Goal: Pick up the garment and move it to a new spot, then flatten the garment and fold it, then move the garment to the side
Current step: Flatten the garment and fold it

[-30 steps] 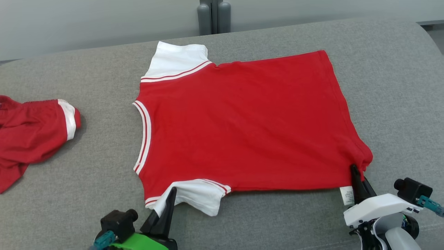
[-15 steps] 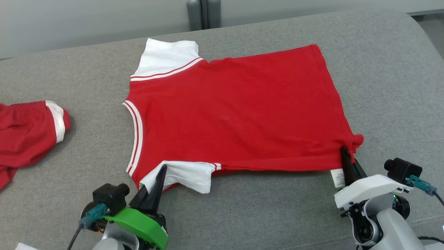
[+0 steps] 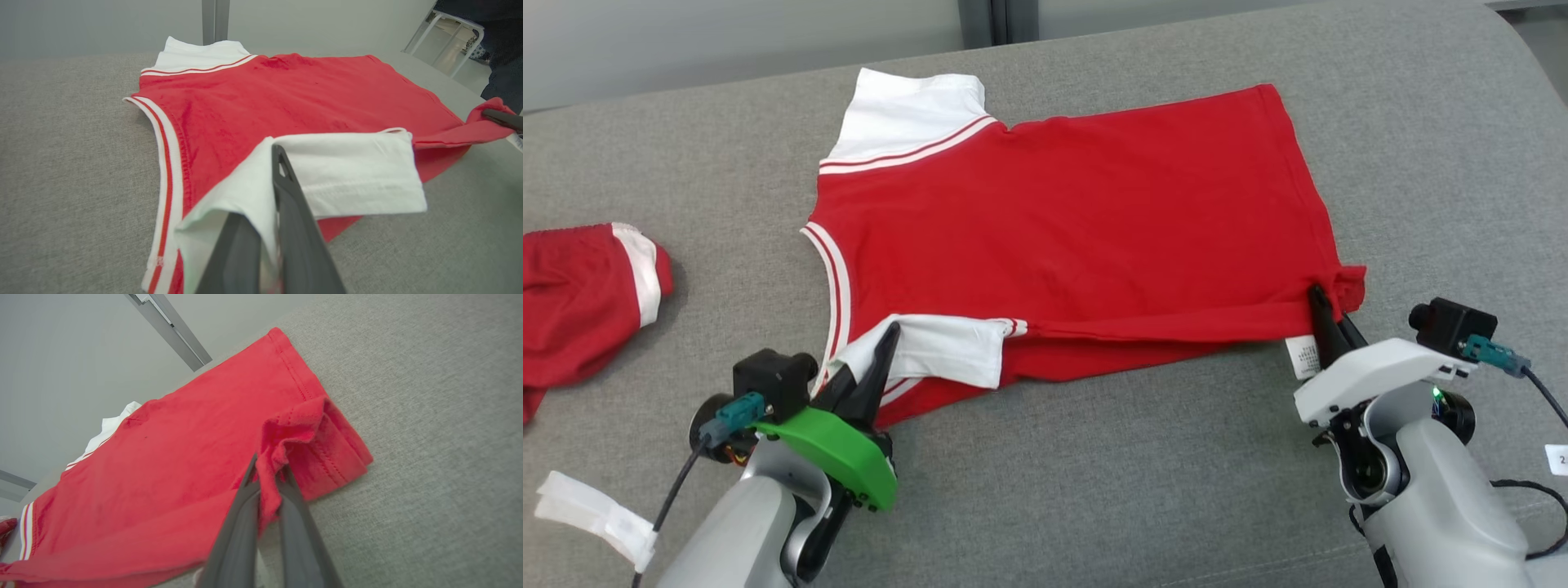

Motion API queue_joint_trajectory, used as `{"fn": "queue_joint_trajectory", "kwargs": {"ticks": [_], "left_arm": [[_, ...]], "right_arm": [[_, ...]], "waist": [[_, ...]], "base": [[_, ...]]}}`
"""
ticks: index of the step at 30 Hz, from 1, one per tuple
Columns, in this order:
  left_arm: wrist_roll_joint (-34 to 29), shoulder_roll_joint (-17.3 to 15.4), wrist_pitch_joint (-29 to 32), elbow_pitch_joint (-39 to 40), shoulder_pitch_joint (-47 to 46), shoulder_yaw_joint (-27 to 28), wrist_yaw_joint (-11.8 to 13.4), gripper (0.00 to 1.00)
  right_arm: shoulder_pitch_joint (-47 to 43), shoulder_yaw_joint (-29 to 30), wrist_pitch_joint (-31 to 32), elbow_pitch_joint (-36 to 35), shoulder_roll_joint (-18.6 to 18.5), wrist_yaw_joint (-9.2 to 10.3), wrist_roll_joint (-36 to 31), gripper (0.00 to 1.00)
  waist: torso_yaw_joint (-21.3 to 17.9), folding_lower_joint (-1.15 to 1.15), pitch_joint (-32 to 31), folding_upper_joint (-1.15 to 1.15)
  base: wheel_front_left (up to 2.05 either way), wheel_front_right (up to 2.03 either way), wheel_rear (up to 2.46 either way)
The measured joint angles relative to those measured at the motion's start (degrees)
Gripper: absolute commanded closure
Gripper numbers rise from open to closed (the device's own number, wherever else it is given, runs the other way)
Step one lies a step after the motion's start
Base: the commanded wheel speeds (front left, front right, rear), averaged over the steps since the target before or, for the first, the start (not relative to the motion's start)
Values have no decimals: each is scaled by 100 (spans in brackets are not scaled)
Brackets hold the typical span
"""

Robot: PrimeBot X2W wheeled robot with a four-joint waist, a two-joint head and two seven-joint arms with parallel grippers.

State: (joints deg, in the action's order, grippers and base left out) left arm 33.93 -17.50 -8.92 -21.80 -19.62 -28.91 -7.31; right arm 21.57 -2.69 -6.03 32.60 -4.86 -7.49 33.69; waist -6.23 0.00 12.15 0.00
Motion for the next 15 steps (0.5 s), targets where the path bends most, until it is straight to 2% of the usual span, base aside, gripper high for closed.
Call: {"fn": "queue_joint_trajectory", "kwargs": {"ticks": [1, 2, 3, 9, 15], "left_arm": [[19, -7, -24, -76, -98, -30, -1, 100], [59, -9, -56, -148, -193, -49, -1, 48], [60, -16, -82, -221, -269, -76, -1, 0], [132, -5, -377, -672, -560, -136, -2, 0], [187, 14, -579, -817, -413, 69, 1, 0]], "right_arm": [[86, -5, -1, 62, 10, 0, 0, 5], [175, -7, -13, 141, 19, 0, -7, 0], [242, -15, -24, 205, 21, 0, -31, 0], [464, -146, -325, 487, -1, 0, -64, 0], [416, -378, -599, 590, -268, 0, -118, 0]], "waist": [[-2, 0, 33, 0], [-3, 0, 69, 0], [-3, 0, 95, 0], [22, 0, 186, 0], [45, 0, 46, 0]], "base": [[0, 0, 0], [0, 0, 0], [0, 0, 0], [0, 0, 0], [0, 0, 0]]}}
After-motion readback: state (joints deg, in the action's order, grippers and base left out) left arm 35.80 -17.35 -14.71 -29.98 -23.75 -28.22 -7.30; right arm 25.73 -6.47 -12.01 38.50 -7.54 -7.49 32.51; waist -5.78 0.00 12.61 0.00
